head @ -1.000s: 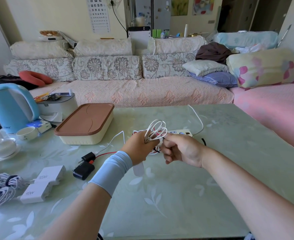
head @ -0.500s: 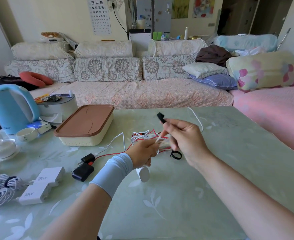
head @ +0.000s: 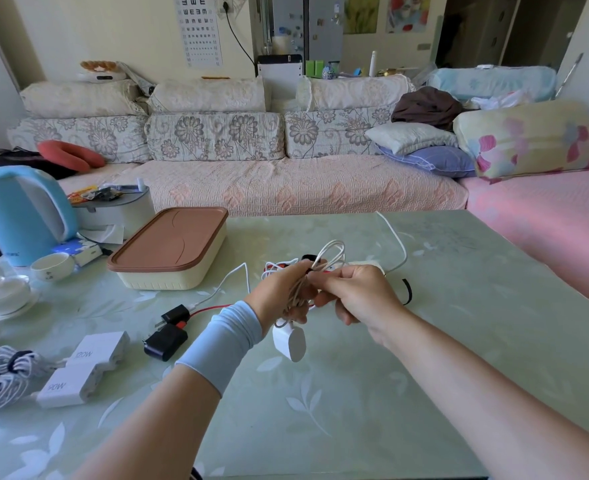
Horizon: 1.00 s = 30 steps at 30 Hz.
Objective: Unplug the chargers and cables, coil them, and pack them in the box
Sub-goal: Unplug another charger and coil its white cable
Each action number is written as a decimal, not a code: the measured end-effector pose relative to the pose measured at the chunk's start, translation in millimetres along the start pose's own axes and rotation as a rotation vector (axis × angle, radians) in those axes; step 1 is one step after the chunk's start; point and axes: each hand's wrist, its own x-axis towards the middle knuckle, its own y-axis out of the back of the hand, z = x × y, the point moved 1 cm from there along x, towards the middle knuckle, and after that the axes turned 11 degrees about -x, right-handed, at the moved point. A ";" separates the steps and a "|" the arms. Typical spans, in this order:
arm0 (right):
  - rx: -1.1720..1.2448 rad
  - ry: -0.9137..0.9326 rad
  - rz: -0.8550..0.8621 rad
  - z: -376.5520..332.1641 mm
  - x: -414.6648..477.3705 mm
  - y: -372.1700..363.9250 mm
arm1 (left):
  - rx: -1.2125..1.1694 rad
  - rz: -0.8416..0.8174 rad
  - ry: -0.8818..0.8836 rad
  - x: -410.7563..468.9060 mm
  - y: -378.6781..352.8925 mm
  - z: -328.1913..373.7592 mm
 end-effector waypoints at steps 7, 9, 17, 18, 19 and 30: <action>-0.051 -0.036 -0.078 -0.8 -3.7 1.0 | 0.036 0.145 -0.094 2.8 0.4 -1.6; -0.053 -0.011 -0.126 0.6 -2.5 -0.4 | 0.014 0.178 -0.118 2.1 -2.4 -1.0; -0.213 0.096 -0.302 9.0 4.1 9.6 | 0.037 0.206 -0.175 -6.4 -2.9 6.2; -0.241 0.098 -0.291 11.0 5.5 10.5 | 0.090 0.215 -0.187 -5.8 -2.1 6.2; -0.263 0.104 -0.267 12.7 6.9 10.9 | 0.140 0.221 -0.200 -4.9 -1.4 6.0; -0.194 0.049 -0.304 14.0 15.4 32.6 | 0.482 -0.054 -0.184 -16.9 4.0 11.7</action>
